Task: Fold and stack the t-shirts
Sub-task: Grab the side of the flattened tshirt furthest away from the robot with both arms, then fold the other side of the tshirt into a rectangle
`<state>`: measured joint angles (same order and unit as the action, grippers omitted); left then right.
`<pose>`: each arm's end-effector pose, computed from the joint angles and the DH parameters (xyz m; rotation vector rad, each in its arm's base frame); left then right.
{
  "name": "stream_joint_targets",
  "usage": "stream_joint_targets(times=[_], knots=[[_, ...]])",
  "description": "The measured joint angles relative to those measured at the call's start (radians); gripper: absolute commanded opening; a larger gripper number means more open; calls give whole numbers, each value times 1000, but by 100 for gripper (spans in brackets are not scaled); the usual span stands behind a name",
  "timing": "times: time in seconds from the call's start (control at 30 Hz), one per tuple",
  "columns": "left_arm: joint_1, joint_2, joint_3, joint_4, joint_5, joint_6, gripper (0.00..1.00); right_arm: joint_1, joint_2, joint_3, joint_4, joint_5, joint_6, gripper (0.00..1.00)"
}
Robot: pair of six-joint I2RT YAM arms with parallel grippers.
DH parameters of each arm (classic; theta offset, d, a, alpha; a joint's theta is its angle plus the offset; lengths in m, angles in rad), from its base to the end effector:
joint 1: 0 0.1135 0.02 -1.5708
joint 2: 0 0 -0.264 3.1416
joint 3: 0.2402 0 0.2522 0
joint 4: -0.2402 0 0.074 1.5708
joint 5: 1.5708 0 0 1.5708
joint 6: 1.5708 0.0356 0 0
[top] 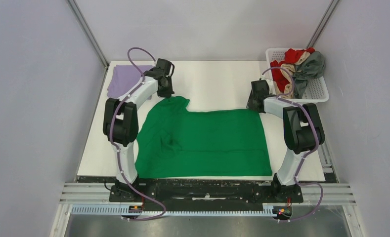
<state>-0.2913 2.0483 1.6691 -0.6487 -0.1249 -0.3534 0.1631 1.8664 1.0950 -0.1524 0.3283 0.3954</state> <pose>0.4300 -0.1243 0.2194 -0.1253 2.5847 -0.0747 0.3761 0.0503 0.1524 0.4156 2.3977 -0.1623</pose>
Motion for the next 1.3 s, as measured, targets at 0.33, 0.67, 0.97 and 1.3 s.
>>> stream_joint_targets(times=[0.33,0.67,0.97,1.3], knots=[[0,-61,-91,20,-5,0,2,0,-20,-34,32,-25,-8,14],[-4,-139,-148,31,-6,-1,2,0,-62,-54,39,-41,-34,0],[-27,-310,-291,54,-31,-16,2,2,-264,-170,55,-58,-80,0],[-57,-599,-494,75,-86,-76,2,19,-463,-316,28,-87,-88,0]])
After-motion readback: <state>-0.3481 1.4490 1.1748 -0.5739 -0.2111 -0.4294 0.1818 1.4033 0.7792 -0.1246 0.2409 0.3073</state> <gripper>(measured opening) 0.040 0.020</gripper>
